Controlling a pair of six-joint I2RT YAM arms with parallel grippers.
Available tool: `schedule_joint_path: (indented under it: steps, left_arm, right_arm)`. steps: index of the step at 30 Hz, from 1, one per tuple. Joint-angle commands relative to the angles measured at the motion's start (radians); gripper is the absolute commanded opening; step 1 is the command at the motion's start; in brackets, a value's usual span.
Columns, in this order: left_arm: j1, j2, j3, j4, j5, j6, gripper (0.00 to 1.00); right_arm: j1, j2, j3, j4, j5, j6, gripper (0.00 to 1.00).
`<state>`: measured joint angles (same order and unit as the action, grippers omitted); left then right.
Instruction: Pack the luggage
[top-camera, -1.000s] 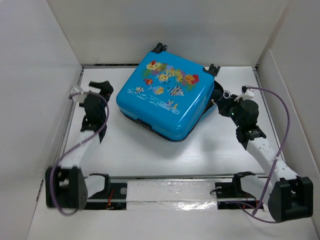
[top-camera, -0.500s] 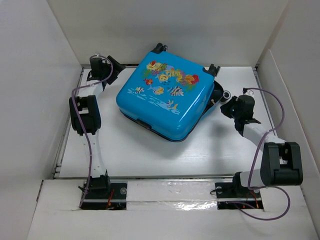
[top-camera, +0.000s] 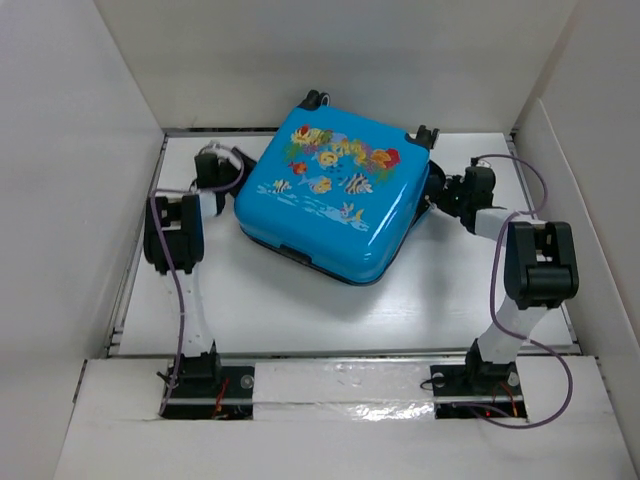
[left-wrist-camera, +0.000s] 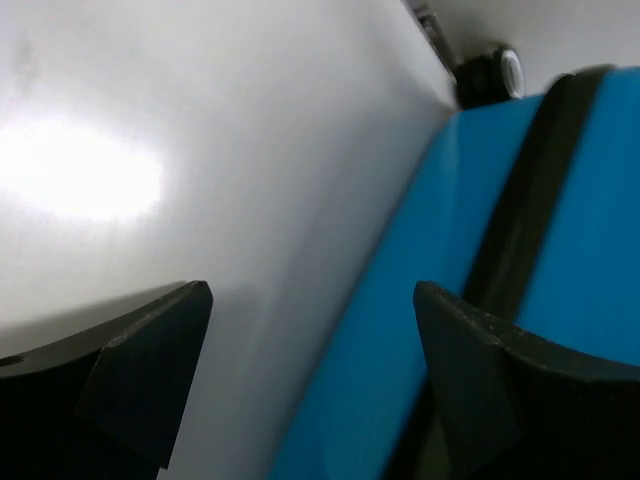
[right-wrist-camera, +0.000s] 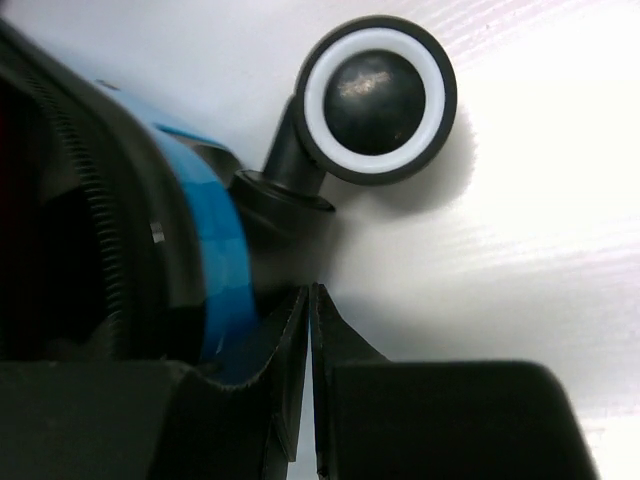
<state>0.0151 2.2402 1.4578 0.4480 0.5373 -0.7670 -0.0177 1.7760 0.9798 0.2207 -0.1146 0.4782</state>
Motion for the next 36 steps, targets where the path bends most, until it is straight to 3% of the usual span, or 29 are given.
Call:
schedule_joint_path:
  steps: [1, 2, 6, 13, 19, 24, 28, 32, 36]
  left_arm:
    - [-0.040, -0.180, -0.339, 0.366, 0.014, -0.138, 0.83]
    - [-0.040, -0.209, -0.409, 0.505, -0.006, -0.171, 0.82]
    - [-0.062, -0.353, -0.690, 0.688, -0.066, -0.239, 0.81]
    - [-0.101, -0.537, -0.967, 0.794, -0.051, -0.249, 0.81]
    - [-0.138, -0.660, -1.040, 0.787, -0.039, -0.282, 0.82]
    - [-0.103, -0.767, -1.004, 0.640, -0.097, -0.256, 0.85]
    - [-0.090, -0.905, -1.037, 0.559, -0.216, -0.259, 0.88]
    - [-0.090, -1.077, -1.065, 0.361, -0.354, -0.227, 0.94]
    - [-0.090, -1.321, -1.120, 0.224, -0.460, -0.201, 0.99]
  right_arm:
    - [0.143, 0.036, 0.143, 0.039, -0.212, -0.056, 0.12]
    - [0.154, 0.048, 0.163, 0.023, -0.220, -0.072, 0.12]
    - [0.173, 0.102, 0.232, -0.023, -0.311, -0.112, 0.12]
    - [0.173, 0.119, 0.231, -0.027, -0.384, -0.110, 0.12]
    - [0.191, 0.079, 0.205, -0.076, -0.393, -0.156, 0.15]
    - [0.180, -0.001, 0.139, -0.069, -0.395, -0.141, 0.36]
    - [0.180, -0.078, 0.053, -0.031, -0.384, -0.113, 0.43]
    - [0.171, -0.136, -0.059, 0.023, -0.390, -0.078, 0.55]
    - [0.151, -0.168, -0.113, 0.078, -0.421, -0.056, 0.59]
